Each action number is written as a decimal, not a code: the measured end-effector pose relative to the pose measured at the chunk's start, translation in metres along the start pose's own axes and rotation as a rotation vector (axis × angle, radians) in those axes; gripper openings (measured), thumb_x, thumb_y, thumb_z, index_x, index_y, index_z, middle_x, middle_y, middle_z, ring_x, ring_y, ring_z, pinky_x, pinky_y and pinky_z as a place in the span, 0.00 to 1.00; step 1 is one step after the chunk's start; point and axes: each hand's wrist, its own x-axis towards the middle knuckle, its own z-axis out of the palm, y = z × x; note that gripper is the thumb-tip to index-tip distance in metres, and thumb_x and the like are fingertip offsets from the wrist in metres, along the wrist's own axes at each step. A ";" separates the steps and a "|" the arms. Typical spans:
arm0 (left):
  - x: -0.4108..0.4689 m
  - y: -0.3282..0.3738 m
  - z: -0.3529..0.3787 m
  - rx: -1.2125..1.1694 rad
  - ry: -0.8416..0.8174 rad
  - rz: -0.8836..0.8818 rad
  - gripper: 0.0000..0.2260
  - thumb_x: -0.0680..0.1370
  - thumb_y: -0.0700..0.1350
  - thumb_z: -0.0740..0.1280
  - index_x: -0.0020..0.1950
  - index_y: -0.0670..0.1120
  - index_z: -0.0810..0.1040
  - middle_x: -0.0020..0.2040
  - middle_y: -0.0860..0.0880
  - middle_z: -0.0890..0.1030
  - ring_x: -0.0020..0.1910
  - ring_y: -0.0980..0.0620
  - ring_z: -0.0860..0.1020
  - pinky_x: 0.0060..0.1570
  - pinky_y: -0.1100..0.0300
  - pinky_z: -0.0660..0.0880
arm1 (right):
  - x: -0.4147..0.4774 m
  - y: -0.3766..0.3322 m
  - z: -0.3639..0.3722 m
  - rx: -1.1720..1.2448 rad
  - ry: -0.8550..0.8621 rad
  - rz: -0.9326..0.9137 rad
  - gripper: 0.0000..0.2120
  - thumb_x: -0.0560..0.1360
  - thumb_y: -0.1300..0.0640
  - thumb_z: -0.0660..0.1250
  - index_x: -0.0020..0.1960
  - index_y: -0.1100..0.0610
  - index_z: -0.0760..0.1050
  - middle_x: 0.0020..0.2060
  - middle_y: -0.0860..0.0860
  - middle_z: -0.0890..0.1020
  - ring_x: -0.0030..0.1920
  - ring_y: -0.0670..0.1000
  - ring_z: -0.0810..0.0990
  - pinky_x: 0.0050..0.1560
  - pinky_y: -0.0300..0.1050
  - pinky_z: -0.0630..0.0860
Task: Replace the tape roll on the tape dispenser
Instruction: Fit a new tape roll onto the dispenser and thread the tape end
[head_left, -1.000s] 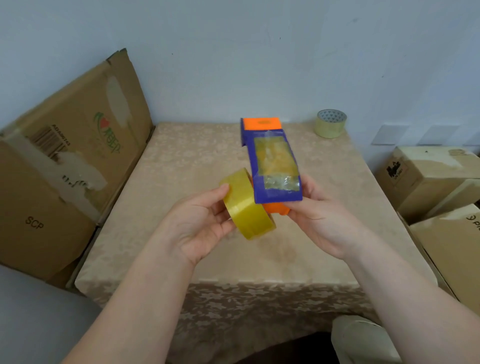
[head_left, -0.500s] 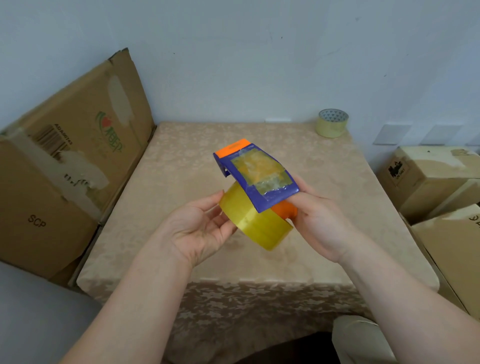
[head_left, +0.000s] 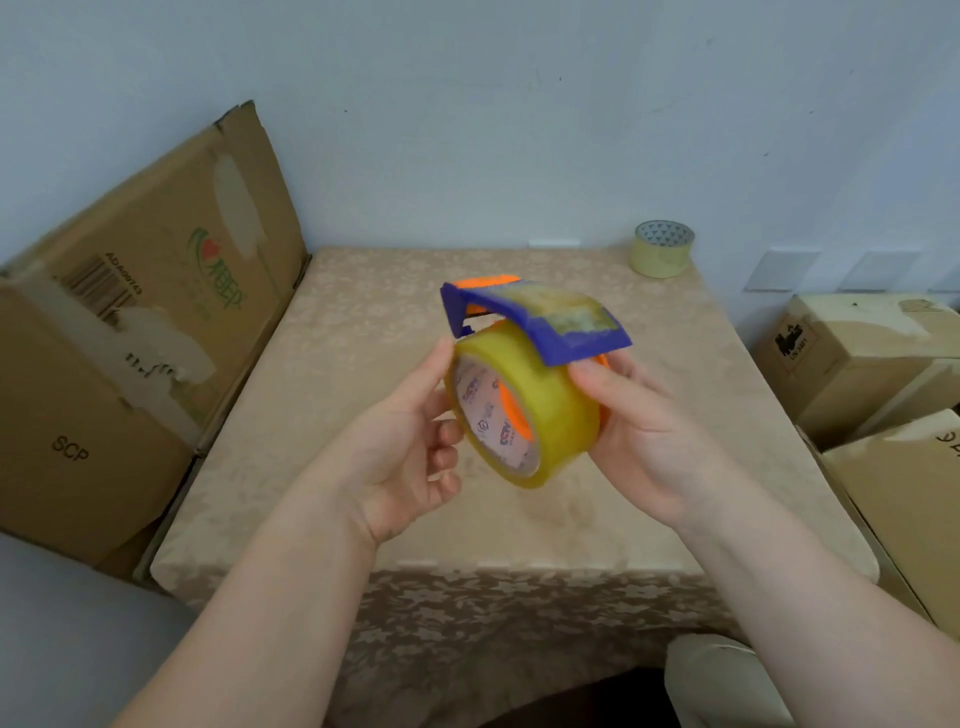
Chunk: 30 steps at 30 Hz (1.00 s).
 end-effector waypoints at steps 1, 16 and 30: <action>0.000 -0.002 0.002 0.076 0.017 0.032 0.23 0.59 0.69 0.65 0.42 0.52 0.79 0.34 0.52 0.70 0.32 0.55 0.66 0.29 0.64 0.66 | 0.001 -0.001 -0.001 0.049 0.015 0.002 0.32 0.61 0.47 0.76 0.63 0.56 0.75 0.56 0.51 0.82 0.57 0.50 0.80 0.58 0.45 0.76; 0.013 -0.019 0.024 0.205 0.208 0.088 0.15 0.75 0.51 0.63 0.36 0.42 0.79 0.20 0.51 0.74 0.21 0.55 0.69 0.26 0.63 0.67 | 0.002 0.001 0.011 0.022 0.080 -0.019 0.33 0.64 0.42 0.73 0.65 0.53 0.74 0.60 0.57 0.80 0.58 0.55 0.77 0.57 0.57 0.73; 0.009 -0.026 0.029 0.260 -0.024 -0.033 0.26 0.75 0.61 0.58 0.25 0.46 0.75 0.20 0.50 0.71 0.21 0.54 0.67 0.26 0.63 0.65 | 0.004 0.003 0.009 0.146 0.164 0.039 0.14 0.71 0.50 0.68 0.53 0.55 0.76 0.33 0.50 0.79 0.36 0.48 0.78 0.45 0.48 0.76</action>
